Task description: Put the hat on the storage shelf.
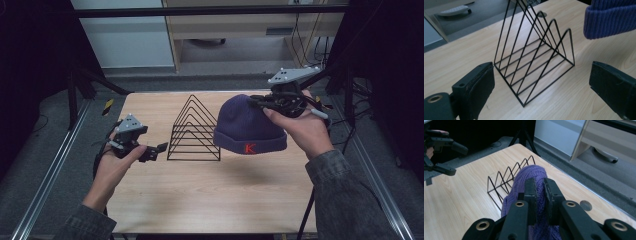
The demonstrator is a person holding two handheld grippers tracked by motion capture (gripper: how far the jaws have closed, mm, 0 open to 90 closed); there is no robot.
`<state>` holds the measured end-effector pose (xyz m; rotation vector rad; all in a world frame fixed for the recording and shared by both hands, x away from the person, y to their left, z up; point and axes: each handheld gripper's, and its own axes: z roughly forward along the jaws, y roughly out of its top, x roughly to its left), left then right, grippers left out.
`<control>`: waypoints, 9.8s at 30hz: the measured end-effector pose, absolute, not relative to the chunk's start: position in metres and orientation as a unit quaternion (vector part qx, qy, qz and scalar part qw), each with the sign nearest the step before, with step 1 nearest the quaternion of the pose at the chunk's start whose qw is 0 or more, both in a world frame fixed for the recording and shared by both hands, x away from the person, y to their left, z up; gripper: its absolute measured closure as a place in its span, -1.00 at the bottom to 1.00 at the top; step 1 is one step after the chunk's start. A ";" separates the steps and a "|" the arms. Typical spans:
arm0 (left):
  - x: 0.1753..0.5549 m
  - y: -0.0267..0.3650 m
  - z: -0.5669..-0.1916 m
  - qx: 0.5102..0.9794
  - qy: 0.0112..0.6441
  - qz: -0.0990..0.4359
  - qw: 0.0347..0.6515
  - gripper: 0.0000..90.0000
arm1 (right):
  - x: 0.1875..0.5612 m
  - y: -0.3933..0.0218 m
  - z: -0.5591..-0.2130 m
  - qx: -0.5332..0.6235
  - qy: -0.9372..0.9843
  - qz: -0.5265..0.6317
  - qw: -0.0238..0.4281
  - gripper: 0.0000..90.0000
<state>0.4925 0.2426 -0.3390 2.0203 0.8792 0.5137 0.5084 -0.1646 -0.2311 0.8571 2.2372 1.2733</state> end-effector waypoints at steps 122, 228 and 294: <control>0.561 0.235 -0.326 0.815 0.335 0.188 0.434 0.43 | 0.589 -0.037 -0.214 0.284 0.807 0.475 0.206 0.78; 0.542 0.255 -0.441 0.829 0.381 0.141 0.384 0.10 | 0.570 -0.004 -0.318 0.269 0.871 0.391 0.126 0.69; 0.512 0.300 -0.499 0.803 0.493 0.183 0.280 -1.00 | 0.532 -0.131 -0.289 0.396 0.790 0.423 0.203 -0.71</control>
